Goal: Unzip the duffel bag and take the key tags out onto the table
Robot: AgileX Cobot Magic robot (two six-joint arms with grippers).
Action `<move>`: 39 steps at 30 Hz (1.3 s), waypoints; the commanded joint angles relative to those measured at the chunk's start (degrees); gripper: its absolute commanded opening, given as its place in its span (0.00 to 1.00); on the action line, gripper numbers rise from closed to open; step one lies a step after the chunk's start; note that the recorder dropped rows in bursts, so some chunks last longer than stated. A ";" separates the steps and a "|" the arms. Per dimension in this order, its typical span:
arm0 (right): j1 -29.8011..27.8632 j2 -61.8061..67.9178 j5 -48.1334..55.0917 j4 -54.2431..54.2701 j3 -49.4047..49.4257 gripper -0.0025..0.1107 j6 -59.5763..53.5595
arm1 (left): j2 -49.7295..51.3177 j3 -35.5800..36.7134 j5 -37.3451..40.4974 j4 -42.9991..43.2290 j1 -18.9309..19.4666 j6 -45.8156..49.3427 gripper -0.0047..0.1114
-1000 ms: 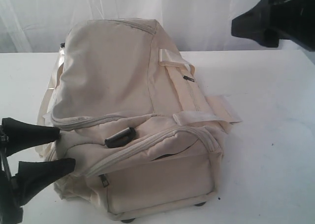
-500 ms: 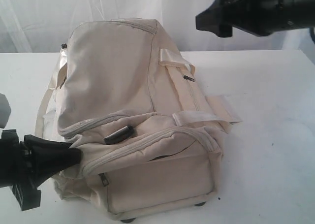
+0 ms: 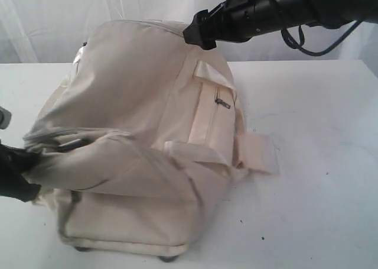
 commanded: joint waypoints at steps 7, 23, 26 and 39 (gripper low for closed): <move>0.55 9.53 -6.72 0.23 -7.71 0.69 -14.42 | 0.22 -2.85 -10.09 -1.95 0.59 3.51 0.04; 0.69 16.22 2.66 -10.42 -17.95 0.02 -3.24 | 0.24 -3.38 -12.26 4.97 0.59 3.31 0.04; -1.32 12.43 11.16 -19.83 -17.95 0.02 3.75 | 0.24 -4.53 -16.21 5.10 0.59 3.31 0.04; -11.50 -4.89 45.23 -23.40 -11.50 0.02 16.13 | 0.45 -13.01 -10.99 10.98 0.59 3.41 0.04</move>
